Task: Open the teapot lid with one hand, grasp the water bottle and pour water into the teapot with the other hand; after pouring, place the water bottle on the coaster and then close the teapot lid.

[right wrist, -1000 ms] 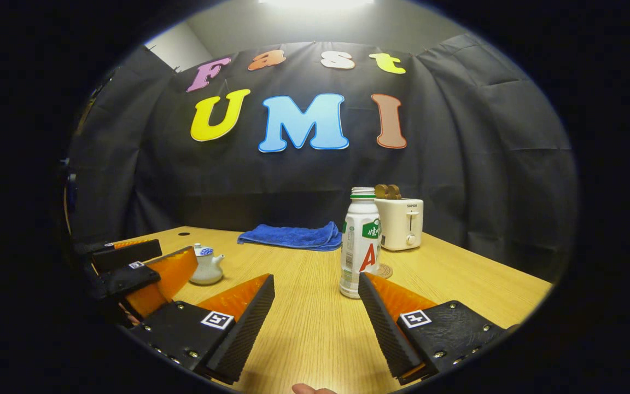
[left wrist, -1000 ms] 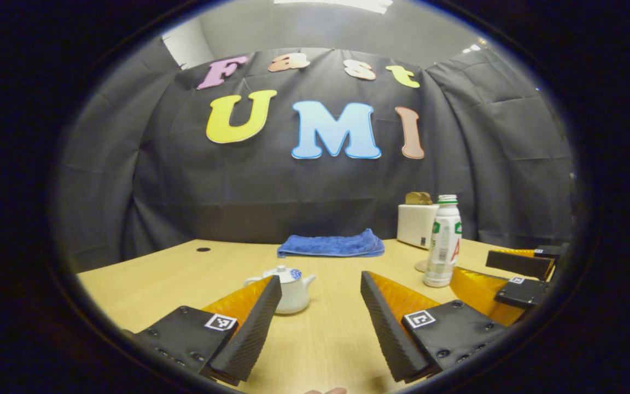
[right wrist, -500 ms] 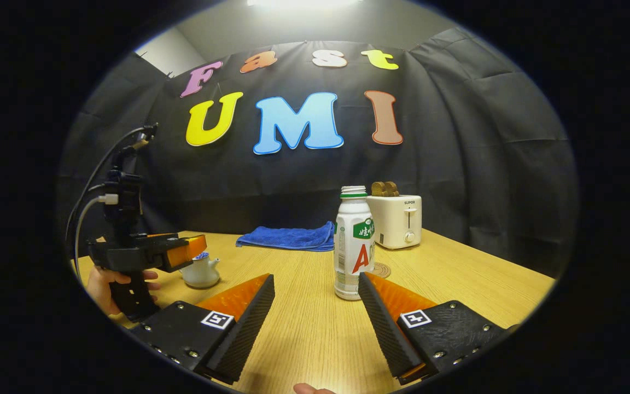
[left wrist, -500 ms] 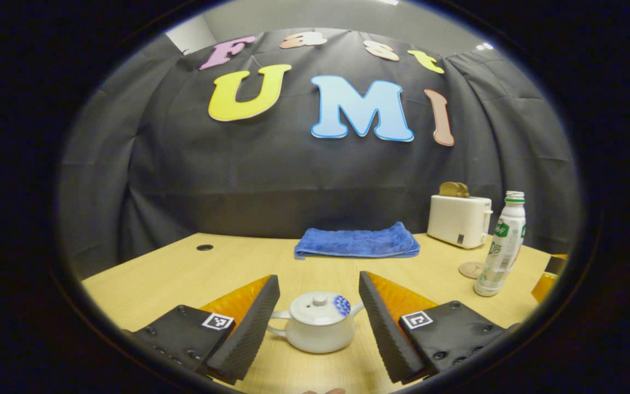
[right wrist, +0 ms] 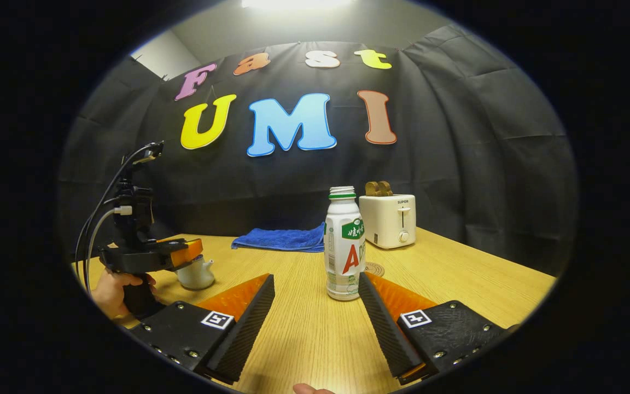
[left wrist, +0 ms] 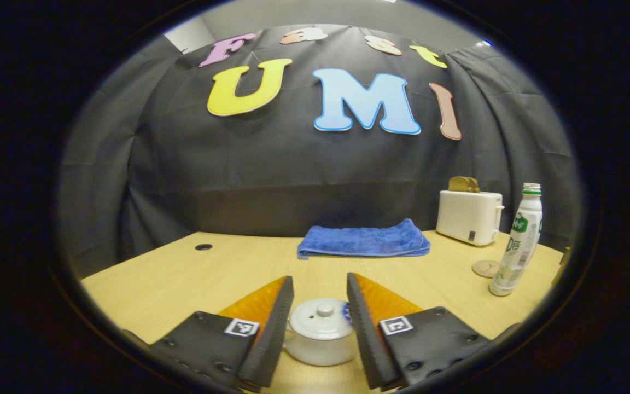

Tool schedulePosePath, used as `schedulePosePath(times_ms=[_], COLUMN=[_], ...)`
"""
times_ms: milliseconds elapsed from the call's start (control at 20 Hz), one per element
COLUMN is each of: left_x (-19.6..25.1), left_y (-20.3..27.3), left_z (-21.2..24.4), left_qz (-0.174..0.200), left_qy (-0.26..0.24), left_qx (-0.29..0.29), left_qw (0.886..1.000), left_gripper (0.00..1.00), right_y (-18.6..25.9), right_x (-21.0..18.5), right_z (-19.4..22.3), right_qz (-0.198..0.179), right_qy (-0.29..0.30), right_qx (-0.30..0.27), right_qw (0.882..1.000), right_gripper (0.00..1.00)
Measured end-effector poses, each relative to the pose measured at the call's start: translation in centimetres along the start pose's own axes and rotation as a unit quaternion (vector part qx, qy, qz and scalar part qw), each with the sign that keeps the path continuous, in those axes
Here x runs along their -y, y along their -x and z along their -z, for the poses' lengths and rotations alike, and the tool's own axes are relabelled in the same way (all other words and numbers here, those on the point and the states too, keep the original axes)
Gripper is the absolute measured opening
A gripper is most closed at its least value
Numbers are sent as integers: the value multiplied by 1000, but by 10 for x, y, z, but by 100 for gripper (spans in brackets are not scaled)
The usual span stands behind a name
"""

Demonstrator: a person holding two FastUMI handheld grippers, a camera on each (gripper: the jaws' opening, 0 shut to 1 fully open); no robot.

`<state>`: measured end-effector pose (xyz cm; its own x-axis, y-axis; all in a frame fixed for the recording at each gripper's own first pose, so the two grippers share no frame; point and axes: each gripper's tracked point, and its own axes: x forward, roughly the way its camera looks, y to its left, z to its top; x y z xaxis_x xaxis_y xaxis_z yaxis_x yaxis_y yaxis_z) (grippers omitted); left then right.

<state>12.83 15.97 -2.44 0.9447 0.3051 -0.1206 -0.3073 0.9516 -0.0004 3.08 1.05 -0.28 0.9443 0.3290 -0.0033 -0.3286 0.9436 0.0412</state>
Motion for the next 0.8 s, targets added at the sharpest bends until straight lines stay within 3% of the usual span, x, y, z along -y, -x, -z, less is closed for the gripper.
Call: schedulePosePath(times_ms=[50, 250, 350, 450, 550, 800], left_x=[3, 5, 6, 8, 9, 8], left_y=[0, -6, -4, -7, -7, -1], left_z=[2, 6, 7, 12, 6, 1], left_qz=[4, 8, 11, 15, 14, 29], left_qy=[-6, -25, -23, -35, -41, -10], left_qx=[-7, -28, -31, -31, -30, -21], left_qw=[1000, 999, 999, 999, 999, 999], left_gripper=[57, 54, 29, 29, 18, 14], right_y=[0, 0, 2, 3, 3, 0], right_x=[0, -2, -3, -1, -3, 3], right_z=[1, 2, 2, 0, -4, -21], right_qz=[-1, -5, -7, -7, -14, -21], right_qy=[-1, -9, -12, -13, -9, 8], right_qx=[-1, -5, -7, -2, 3, 32], right_qw=[1000, 1000, 1000, 1000, 1000, 999], right_gripper=[95, 95, 95, 95, 95, 95])
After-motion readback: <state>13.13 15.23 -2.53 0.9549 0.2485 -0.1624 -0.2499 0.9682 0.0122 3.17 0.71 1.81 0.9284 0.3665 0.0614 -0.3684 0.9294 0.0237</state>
